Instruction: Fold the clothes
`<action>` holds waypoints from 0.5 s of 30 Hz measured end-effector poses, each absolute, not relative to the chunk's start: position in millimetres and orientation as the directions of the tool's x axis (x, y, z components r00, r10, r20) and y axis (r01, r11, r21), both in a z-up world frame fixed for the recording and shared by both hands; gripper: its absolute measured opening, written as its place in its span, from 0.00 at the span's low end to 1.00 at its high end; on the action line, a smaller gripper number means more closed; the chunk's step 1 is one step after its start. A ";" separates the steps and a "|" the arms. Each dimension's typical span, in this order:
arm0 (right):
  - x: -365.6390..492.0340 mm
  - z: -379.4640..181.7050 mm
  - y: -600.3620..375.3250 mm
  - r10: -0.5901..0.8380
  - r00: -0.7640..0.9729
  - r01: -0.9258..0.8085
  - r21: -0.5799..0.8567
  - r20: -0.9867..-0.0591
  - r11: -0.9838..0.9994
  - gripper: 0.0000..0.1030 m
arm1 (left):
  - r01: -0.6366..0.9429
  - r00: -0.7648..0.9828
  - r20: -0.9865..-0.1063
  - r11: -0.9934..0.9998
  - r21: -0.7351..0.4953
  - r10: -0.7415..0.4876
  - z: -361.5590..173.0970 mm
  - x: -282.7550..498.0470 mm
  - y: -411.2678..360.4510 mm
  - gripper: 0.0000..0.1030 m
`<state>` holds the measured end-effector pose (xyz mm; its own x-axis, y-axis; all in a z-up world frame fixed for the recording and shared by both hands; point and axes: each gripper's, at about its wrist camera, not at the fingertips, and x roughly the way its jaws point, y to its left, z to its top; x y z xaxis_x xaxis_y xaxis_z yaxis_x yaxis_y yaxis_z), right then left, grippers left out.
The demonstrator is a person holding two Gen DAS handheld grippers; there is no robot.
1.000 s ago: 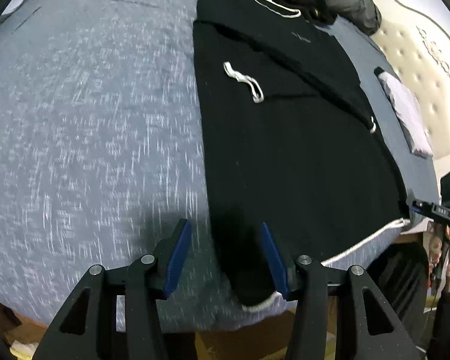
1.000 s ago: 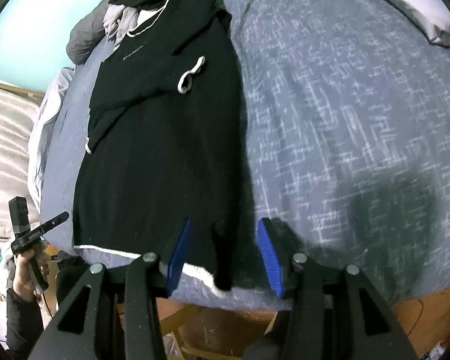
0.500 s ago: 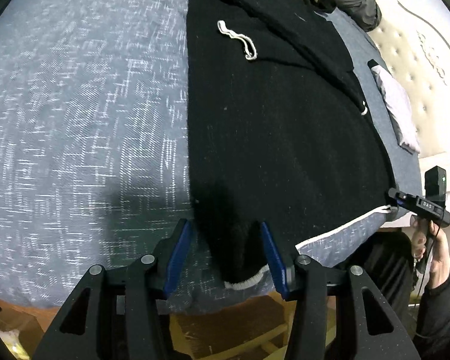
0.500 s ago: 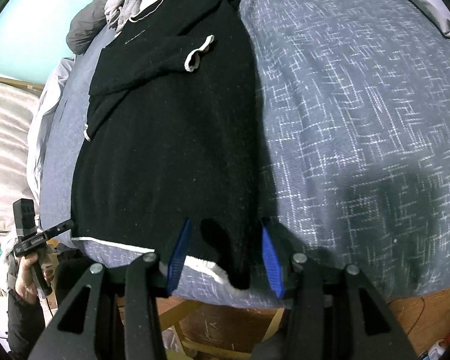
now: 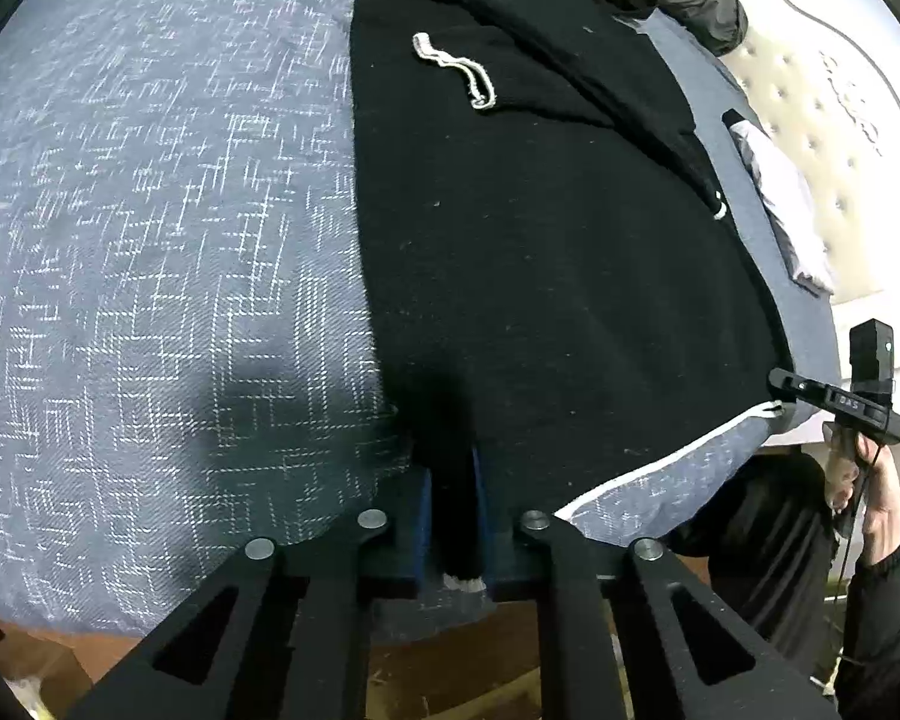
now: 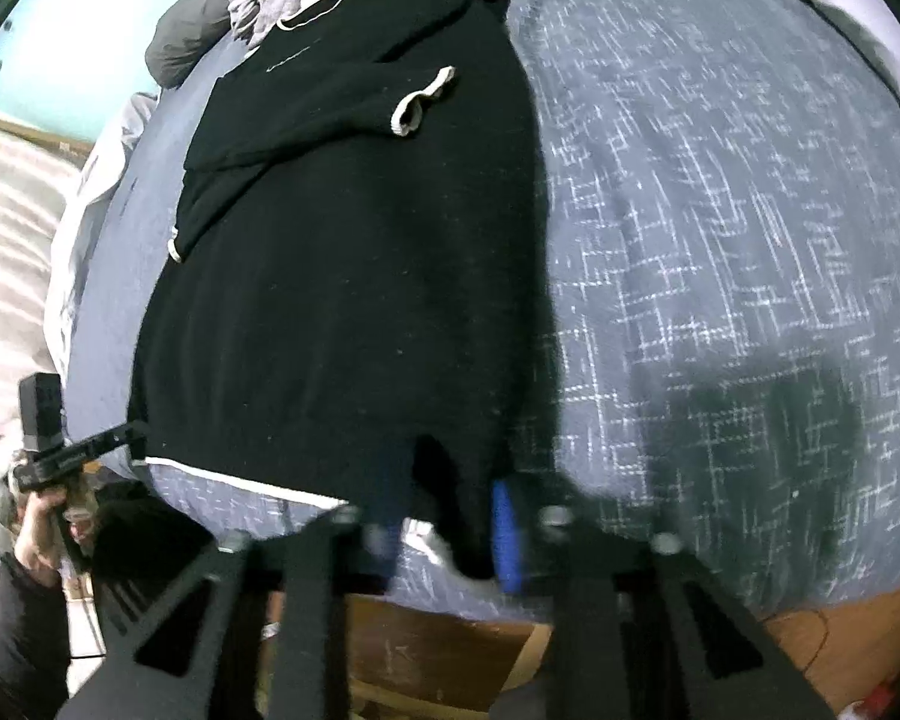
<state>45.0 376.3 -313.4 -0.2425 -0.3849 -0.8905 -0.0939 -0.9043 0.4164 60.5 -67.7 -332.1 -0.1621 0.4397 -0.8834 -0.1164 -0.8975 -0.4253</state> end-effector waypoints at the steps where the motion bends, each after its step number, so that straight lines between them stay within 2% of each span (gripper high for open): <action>1: 45.6 -311.8 376.2 -0.383 -0.247 -0.089 0.415 -0.890 -0.905 0.08 | -0.124 -0.173 -0.880 -0.897 -0.425 0.441 -328.6 61.5 -67.9 0.08; 15: 64.1 -245.5 368.0 -0.418 -0.370 0.043 0.435 -0.829 -0.899 0.05 | -0.239 -0.281 -0.837 -0.879 -0.413 0.470 -265.8 72.7 -83.7 0.06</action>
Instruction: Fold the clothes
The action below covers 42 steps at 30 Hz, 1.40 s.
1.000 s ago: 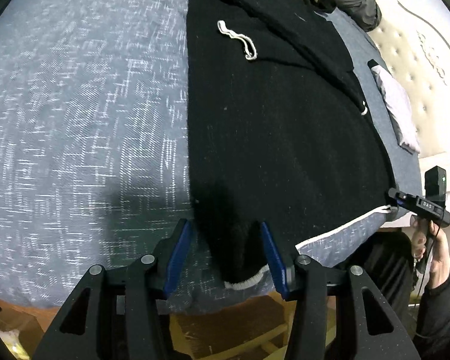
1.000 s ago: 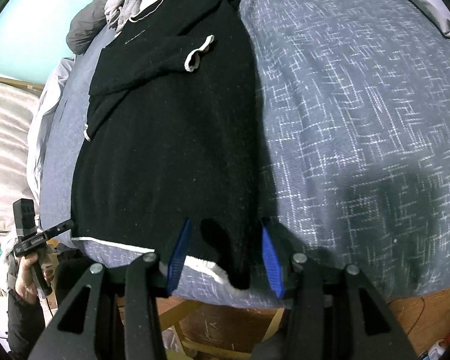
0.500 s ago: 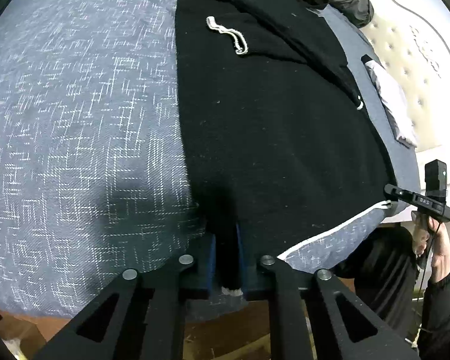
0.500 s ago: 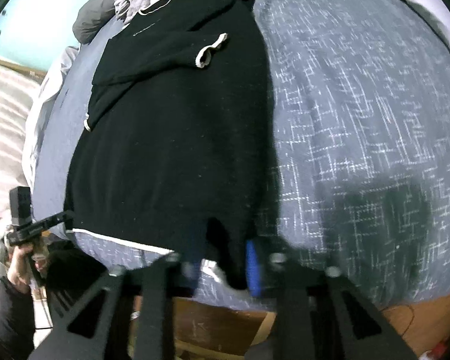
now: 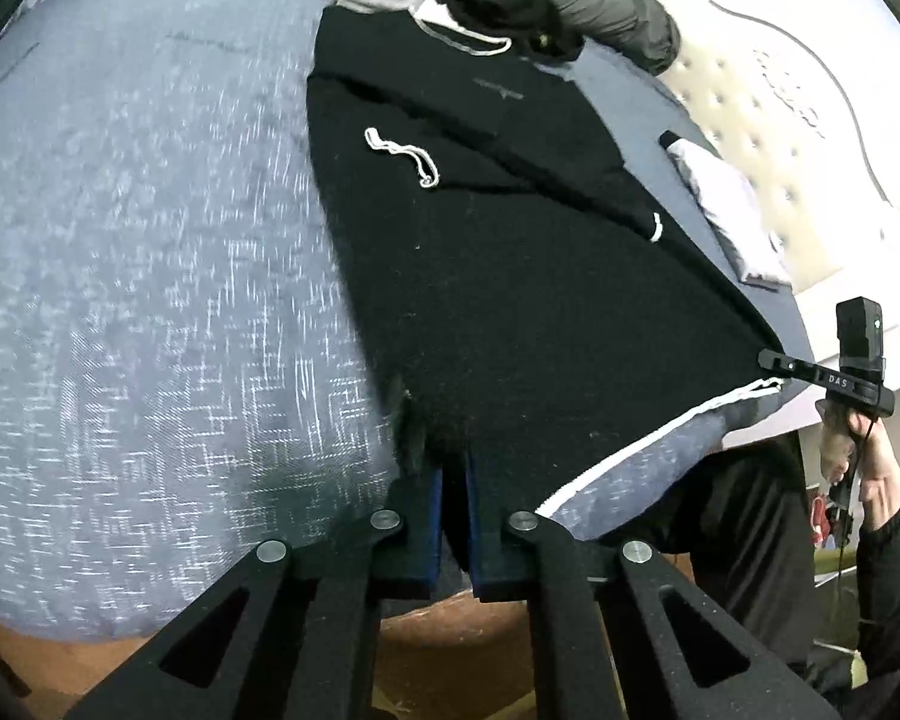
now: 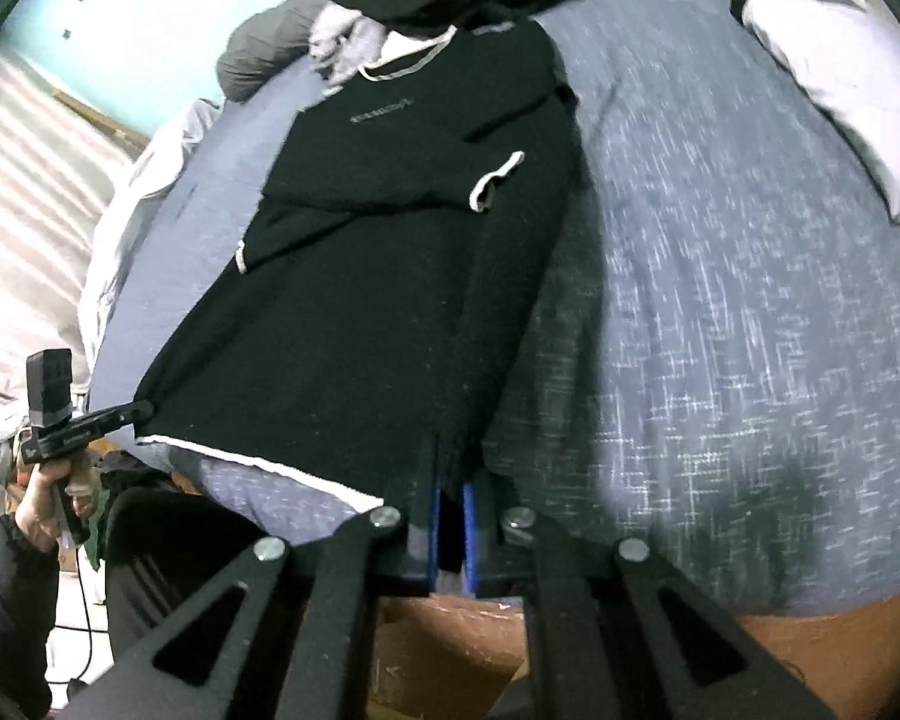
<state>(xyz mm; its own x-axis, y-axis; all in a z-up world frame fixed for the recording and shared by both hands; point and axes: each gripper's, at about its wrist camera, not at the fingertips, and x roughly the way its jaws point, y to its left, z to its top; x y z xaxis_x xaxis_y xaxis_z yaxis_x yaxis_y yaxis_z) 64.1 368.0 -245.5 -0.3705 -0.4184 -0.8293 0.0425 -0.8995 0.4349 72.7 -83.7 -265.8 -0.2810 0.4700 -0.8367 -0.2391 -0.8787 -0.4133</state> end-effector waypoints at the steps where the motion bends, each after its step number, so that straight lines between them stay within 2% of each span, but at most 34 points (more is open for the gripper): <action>1: 66.6 -241.7 367.7 -0.420 -0.376 0.050 0.435 -0.826 -0.899 0.05 | -0.245 -0.288 -0.834 -0.878 -0.411 0.470 -261.8 74.5 -84.4 0.06; 10: 88.4 -216.9 362.4 -0.448 -0.405 0.107 0.446 -0.797 -0.889 0.05 | -0.291 -0.312 -0.826 -0.875 -0.388 0.470 -231.4 98.4 -84.5 0.06; 28: 140.5 -172.6 352.5 -0.503 -0.442 0.214 0.458 -0.743 -0.863 0.05 | -0.347 -0.323 -0.801 -0.851 -0.396 0.504 -210.3 151.6 -80.9 0.06; 42: 97.9 -166.1 353.8 -0.482 -0.455 0.227 0.426 -0.749 -0.876 0.05 | -0.337 -0.354 -0.782 -0.850 -0.405 0.513 -196.1 100.3 -78.5 0.06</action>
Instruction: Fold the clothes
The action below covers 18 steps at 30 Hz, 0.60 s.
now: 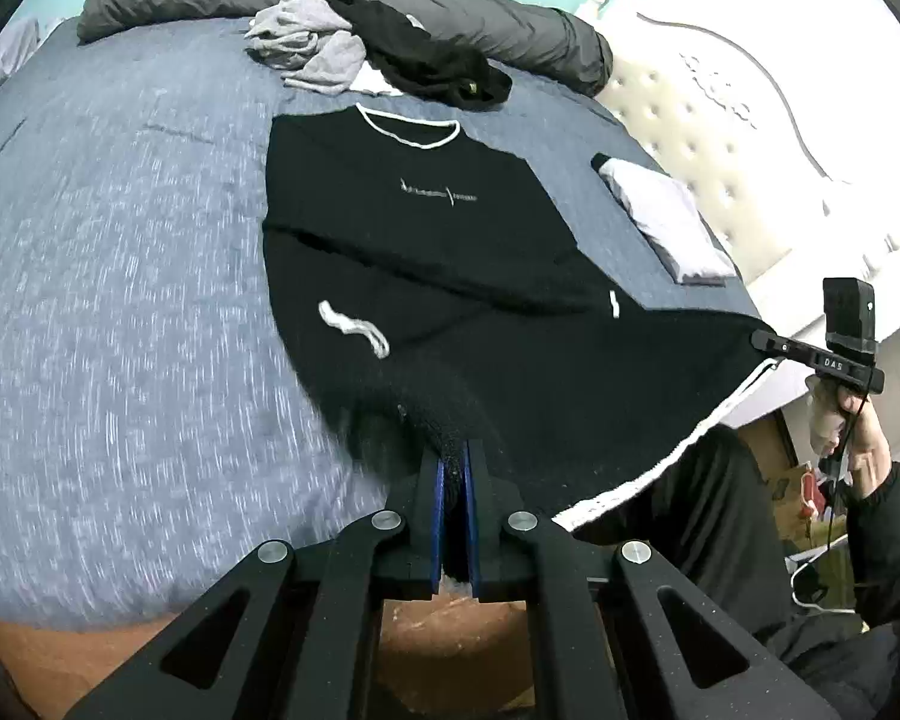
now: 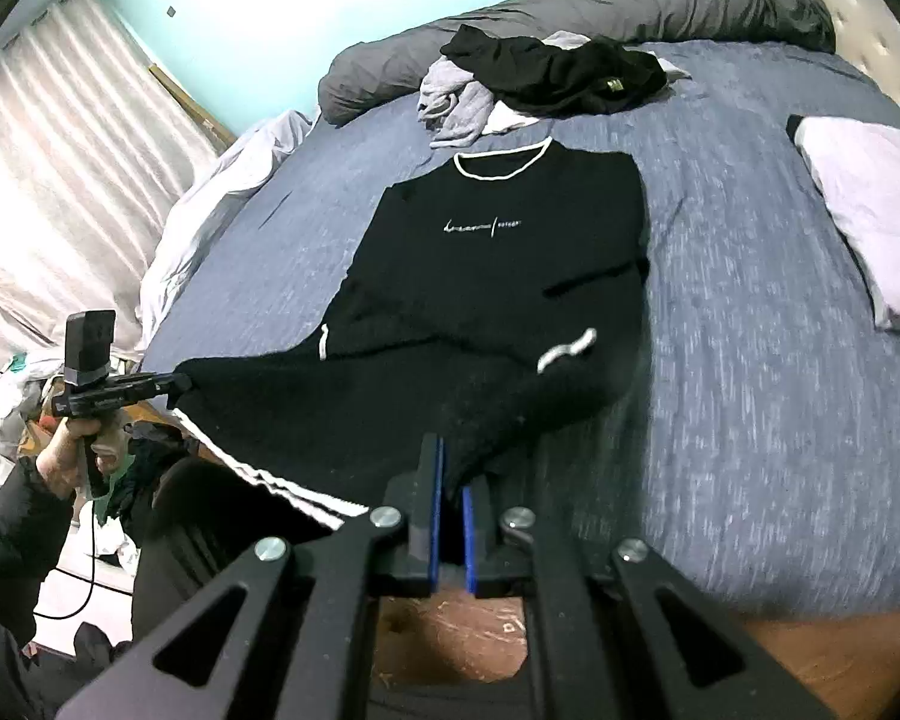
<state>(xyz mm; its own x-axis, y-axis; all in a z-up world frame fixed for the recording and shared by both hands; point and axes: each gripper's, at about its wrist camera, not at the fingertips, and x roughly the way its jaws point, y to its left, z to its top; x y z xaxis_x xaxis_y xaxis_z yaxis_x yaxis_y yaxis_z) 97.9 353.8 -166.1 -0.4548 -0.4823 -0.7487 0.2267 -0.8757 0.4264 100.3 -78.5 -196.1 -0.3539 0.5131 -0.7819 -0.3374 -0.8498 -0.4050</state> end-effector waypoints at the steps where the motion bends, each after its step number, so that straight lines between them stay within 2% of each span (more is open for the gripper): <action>1: 92.8 -165.5 354.1 -0.481 -0.456 0.226 0.425 -0.749 -0.877 0.05 | -0.337 -0.358 -0.780 -0.850 -0.405 0.513 -194.4 94.3 -78.7 0.06; 18: -25.9 -157.8 371.0 -0.444 -0.461 0.171 0.414 -0.768 -0.894 0.05 | -0.278 -0.398 -0.757 -0.854 -0.439 0.519 -180.9 -31.2 -87.8 0.06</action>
<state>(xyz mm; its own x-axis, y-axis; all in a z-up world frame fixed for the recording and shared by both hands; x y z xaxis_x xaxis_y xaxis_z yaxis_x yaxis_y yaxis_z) -25.9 371.0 -157.8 -0.4614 -0.4437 -0.7683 0.1709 -0.8942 0.4139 -31.2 -87.8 -180.9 -0.3980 0.5188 -0.7566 -0.2782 -0.8542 -0.4393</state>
